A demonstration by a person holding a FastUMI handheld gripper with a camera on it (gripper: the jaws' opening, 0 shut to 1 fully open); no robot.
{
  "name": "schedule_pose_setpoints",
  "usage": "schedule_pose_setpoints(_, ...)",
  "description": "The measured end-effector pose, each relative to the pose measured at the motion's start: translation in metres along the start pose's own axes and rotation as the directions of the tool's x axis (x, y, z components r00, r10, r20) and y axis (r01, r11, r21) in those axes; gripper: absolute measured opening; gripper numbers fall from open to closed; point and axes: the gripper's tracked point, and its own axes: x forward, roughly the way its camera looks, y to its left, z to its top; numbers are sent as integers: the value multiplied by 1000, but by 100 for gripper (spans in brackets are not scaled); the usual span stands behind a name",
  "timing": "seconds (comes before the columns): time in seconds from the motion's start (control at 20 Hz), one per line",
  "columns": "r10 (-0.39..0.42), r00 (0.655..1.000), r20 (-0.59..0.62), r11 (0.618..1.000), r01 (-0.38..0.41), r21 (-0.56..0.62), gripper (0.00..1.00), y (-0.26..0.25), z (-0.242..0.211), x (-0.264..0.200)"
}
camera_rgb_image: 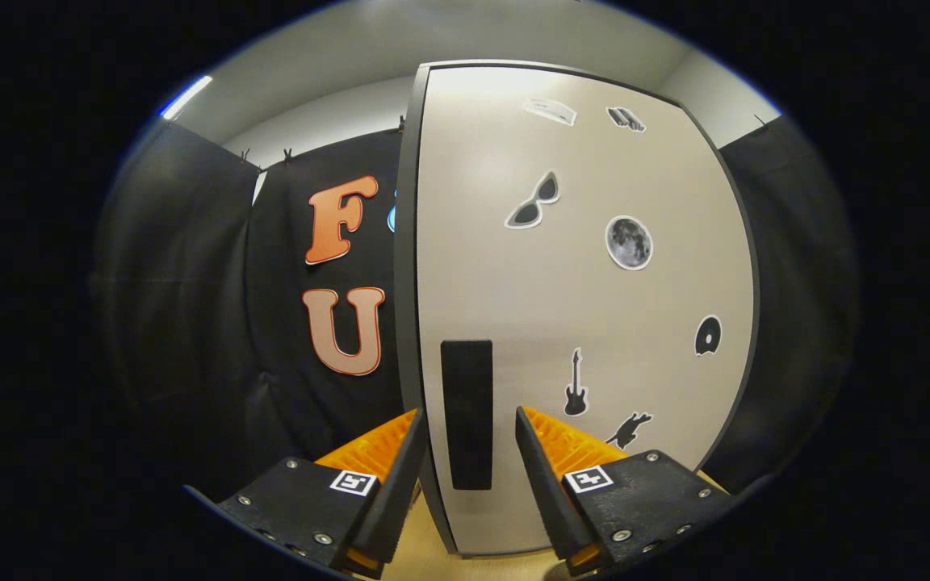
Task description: Open the shoe cabinet door, grab the shoes and put them into the shoe cabinet, then close the shoe cabinet door.
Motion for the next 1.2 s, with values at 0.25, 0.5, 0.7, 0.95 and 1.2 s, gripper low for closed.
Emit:
schedule_pose_setpoints(0.25, -15, 1000, -24, 1000, 15, 11, 56, -2, -11, 19)
schedule_pose_setpoints(0.5, -12, 999, -31, 1000, 12, -7, 36, 0, -13, 20)
schedule_pose_setpoints(0.7, 3, 999, -43, 1000, -3, -1, 30, 0, -13, 17)
schedule_pose_setpoints(0.95, 60, 998, -32, 998, -60, 12, 27, 3, -8, 3)
schedule_pose_setpoints(1.2, 71, 997, -24, 997, -70, 18, 25, -1, -5, -15)
